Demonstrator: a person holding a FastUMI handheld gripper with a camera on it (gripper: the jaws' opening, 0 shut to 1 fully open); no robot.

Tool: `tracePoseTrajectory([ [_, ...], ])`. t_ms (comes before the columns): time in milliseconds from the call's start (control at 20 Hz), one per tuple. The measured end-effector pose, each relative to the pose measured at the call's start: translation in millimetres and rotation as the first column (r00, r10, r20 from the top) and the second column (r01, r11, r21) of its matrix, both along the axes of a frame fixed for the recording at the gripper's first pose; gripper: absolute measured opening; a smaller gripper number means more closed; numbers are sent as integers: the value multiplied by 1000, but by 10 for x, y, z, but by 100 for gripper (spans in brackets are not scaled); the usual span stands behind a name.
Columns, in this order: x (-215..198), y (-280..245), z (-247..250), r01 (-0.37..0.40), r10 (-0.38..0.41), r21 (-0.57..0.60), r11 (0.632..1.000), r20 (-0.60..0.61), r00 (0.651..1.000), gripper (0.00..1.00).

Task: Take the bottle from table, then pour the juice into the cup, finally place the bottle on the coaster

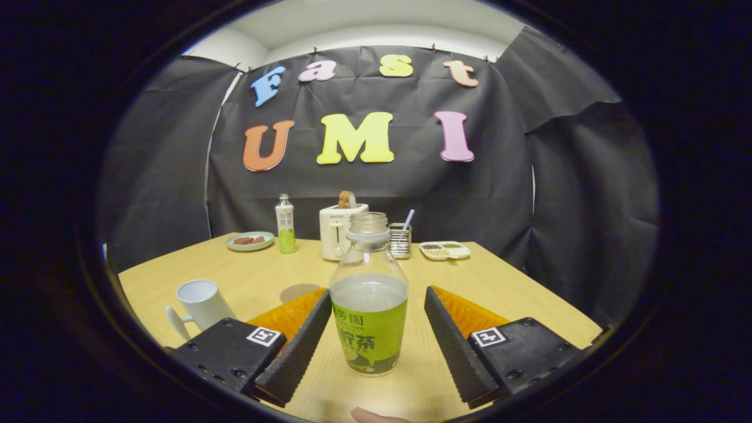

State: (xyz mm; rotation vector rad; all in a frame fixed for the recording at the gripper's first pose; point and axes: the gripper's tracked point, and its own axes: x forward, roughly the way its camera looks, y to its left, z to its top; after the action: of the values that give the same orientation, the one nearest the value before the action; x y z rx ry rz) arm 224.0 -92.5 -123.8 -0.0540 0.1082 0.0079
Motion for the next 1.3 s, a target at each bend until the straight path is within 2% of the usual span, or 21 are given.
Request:
tracePoseTrajectory([
  [100,39,1,-63,-3,3,-19,1000,-24,1000,100],
  [400,131,-1,-149,-21,24,61,998,-44,999,100],
  [600,169,33,-190,-37,40,42,998,-56,998,100],
  [650,162,43,-153,-38,39,38,999,-39,998,94],
  [750,180,-6,-170,-27,29,41,999,-47,998,83],
  [1100,-11,-181,-171,80,-78,32,996,-67,995,81],
  [1300,-196,-214,-10,111,-110,7,994,-37,993,81],
])
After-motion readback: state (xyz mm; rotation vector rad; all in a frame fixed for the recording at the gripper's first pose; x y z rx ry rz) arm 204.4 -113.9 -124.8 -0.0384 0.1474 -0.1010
